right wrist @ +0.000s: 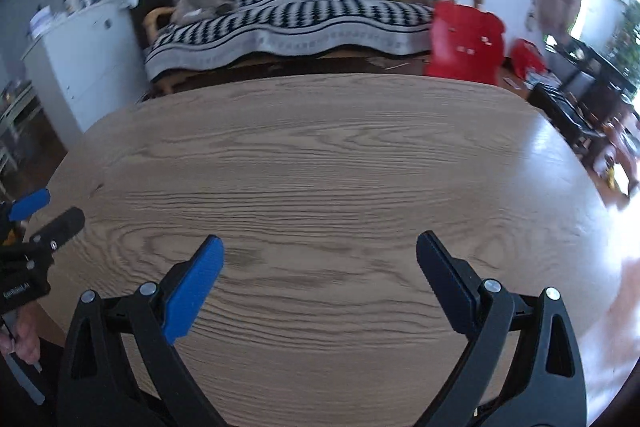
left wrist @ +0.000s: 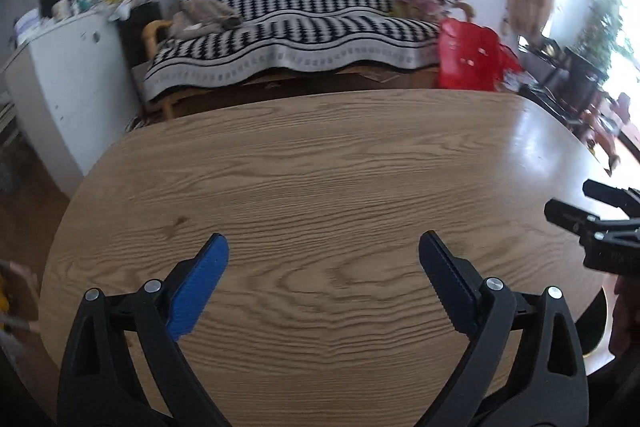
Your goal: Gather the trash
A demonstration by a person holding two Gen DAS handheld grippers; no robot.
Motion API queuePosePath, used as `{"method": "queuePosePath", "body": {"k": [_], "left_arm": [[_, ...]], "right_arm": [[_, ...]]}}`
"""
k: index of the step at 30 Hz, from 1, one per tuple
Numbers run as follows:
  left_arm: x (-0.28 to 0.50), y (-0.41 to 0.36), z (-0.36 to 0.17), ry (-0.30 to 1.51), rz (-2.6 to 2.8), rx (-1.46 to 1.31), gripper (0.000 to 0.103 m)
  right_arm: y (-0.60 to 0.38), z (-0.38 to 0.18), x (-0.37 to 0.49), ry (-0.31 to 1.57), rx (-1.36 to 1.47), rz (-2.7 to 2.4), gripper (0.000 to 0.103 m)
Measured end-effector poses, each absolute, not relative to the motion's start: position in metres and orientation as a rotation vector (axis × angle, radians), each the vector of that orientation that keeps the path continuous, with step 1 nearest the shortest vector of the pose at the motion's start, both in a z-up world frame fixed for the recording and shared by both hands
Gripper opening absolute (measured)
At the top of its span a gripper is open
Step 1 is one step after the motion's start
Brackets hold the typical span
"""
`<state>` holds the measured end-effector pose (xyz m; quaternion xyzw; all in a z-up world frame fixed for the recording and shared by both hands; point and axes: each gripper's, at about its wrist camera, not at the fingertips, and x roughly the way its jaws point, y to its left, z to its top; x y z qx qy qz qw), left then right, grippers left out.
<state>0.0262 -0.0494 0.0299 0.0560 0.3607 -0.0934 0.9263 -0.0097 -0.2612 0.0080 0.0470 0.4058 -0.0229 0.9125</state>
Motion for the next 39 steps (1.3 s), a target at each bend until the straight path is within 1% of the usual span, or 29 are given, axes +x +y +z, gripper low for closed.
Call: {"method": "queuePosePath", "body": {"k": [4, 10, 39], "left_arm": [[0.026, -0.027, 0.028, 0.74, -0.179, 0.093, 0.093], [0.036, -0.016, 0.022, 0.738, -0.186, 0.083, 0.093], [0.04, -0.025, 0.021, 0.741, -0.184, 0.076, 0.093]], "right_arm": [[-0.243, 0.002, 0.006, 0.851, 0.078, -0.021, 0.093], [-0.232, -0.007, 0.009, 0.865, 0.064, -0.027, 0.093], [-0.245, -0.007, -0.001, 0.857, 0.074, -0.03, 0.093]]}}
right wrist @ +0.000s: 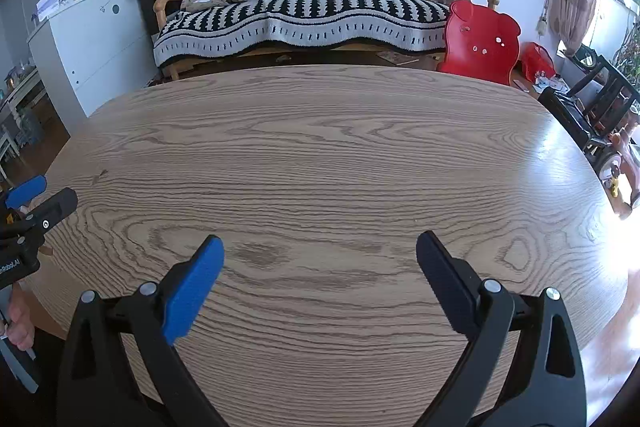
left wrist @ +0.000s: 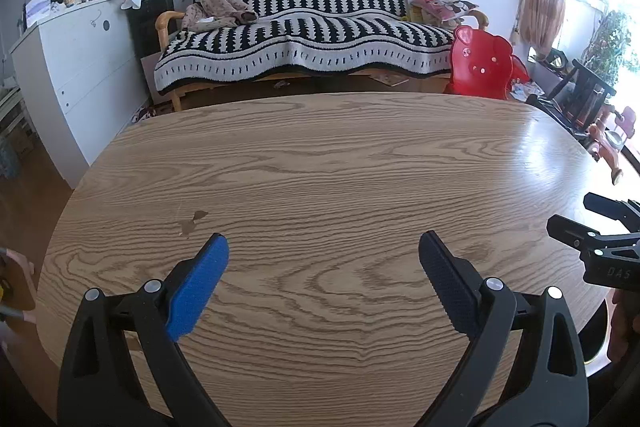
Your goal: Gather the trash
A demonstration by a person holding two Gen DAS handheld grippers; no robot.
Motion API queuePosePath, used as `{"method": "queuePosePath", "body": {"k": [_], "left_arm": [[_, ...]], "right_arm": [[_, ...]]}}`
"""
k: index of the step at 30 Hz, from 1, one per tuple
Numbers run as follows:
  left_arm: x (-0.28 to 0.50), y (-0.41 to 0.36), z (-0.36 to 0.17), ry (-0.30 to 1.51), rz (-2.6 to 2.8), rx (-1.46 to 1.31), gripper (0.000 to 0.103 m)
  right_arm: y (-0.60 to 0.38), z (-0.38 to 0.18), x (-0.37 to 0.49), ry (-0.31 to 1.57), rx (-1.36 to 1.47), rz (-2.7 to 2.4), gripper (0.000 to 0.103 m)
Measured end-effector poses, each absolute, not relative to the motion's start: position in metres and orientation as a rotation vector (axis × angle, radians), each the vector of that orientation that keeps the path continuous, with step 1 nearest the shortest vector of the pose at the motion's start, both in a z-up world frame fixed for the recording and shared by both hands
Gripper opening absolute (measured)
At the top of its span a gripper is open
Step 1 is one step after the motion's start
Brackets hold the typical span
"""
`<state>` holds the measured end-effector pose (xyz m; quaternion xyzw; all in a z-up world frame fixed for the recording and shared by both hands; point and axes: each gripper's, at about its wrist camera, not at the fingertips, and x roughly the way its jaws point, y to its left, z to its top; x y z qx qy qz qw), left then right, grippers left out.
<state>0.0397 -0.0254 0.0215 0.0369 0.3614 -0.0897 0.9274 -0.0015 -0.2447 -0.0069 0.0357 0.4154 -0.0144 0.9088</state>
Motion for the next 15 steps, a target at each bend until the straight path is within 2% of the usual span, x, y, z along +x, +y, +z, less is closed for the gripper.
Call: {"method": "queuePosePath", "body": {"k": [15], "left_arm": [[0.0388, -0.0259, 0.0206, 0.741, -0.183, 0.076, 0.093]], "right_arm": [[-0.2448, -0.0068, -0.0016, 0.856, 0.074, -0.031, 0.093]]}}
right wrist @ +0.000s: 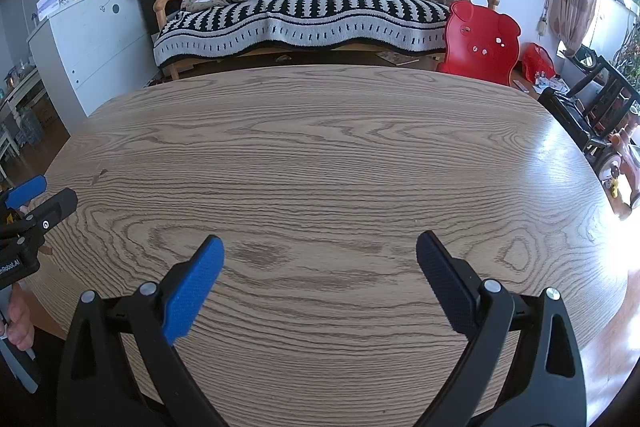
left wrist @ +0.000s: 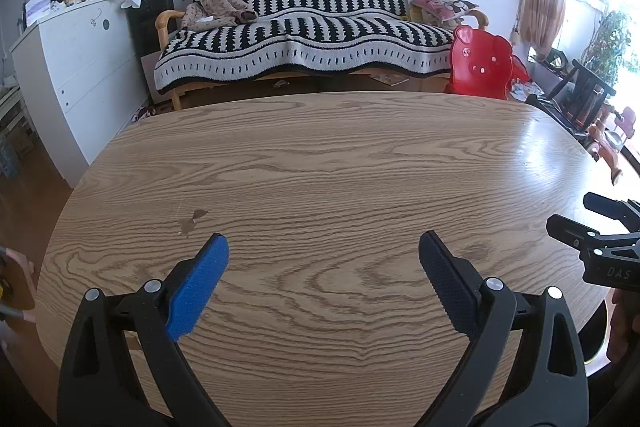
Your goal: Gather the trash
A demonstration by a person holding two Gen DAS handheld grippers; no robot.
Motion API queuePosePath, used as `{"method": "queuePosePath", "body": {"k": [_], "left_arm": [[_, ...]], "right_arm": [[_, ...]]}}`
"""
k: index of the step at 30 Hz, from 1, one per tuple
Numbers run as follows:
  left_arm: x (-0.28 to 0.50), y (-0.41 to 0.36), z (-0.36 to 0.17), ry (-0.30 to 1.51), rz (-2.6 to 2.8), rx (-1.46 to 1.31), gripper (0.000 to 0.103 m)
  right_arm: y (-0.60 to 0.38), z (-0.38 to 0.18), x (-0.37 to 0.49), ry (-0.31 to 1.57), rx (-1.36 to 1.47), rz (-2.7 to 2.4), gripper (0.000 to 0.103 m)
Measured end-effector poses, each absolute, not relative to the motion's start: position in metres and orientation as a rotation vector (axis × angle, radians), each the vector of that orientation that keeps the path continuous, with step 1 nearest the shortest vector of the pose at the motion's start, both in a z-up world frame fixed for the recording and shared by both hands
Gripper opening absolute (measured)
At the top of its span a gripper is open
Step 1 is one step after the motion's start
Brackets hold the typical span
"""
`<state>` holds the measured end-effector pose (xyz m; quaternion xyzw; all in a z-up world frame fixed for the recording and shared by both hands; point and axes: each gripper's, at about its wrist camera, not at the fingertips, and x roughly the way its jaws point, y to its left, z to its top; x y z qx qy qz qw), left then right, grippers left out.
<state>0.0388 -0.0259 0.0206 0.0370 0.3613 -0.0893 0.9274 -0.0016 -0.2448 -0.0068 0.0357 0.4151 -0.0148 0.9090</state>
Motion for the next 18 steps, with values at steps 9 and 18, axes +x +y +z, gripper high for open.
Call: {"method": "queuePosePath", "body": {"k": [9, 18], "left_arm": [[0.0372, -0.0269, 0.0202, 0.741, -0.183, 0.075, 0.093], [0.037, -0.0266, 0.0204, 0.741, -0.183, 0.075, 0.093]], "right_arm": [[-0.2457, -0.006, -0.0022, 0.856, 0.073, -0.031, 0.093], [-0.2454, -0.0063, -0.0021, 0.856, 0.072, -0.031, 0.093]]}}
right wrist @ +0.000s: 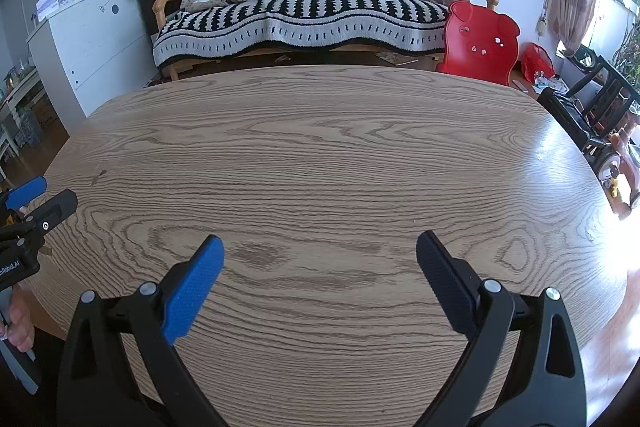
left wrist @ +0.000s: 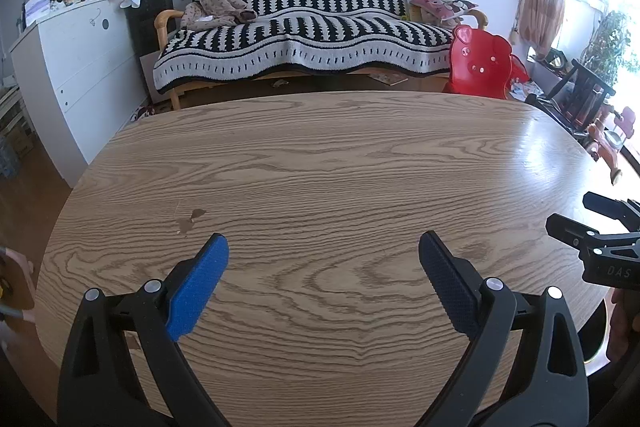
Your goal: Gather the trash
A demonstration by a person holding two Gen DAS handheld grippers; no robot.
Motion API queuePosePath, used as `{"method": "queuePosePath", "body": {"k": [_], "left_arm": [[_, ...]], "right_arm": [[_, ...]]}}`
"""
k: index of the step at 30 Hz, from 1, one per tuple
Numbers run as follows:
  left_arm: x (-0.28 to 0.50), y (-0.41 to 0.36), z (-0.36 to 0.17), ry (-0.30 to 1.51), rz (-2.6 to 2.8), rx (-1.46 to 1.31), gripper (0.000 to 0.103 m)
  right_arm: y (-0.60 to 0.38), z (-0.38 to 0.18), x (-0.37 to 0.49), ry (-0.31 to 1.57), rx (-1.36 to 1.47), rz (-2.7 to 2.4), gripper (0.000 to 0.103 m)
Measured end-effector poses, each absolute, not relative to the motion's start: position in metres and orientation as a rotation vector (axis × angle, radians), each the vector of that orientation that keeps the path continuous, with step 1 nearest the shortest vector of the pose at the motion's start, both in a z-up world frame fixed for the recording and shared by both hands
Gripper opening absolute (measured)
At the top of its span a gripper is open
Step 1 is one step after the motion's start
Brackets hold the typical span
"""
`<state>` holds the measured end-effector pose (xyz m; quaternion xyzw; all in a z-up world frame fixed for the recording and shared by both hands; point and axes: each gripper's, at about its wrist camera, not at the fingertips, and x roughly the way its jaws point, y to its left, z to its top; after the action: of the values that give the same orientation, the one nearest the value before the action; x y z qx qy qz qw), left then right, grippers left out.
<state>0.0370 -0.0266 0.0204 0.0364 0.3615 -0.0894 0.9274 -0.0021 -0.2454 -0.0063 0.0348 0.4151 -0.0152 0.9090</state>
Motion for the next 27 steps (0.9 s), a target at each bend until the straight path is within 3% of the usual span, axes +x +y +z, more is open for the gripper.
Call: {"method": "queuePosePath", "body": {"k": [27], "left_arm": [[0.0322, -0.0264, 0.0183, 0.733, -0.176, 0.074, 0.093]], "right_arm": [[-0.2471, -0.0055, -0.0017, 0.857, 0.071, -0.033, 0.093]]}}
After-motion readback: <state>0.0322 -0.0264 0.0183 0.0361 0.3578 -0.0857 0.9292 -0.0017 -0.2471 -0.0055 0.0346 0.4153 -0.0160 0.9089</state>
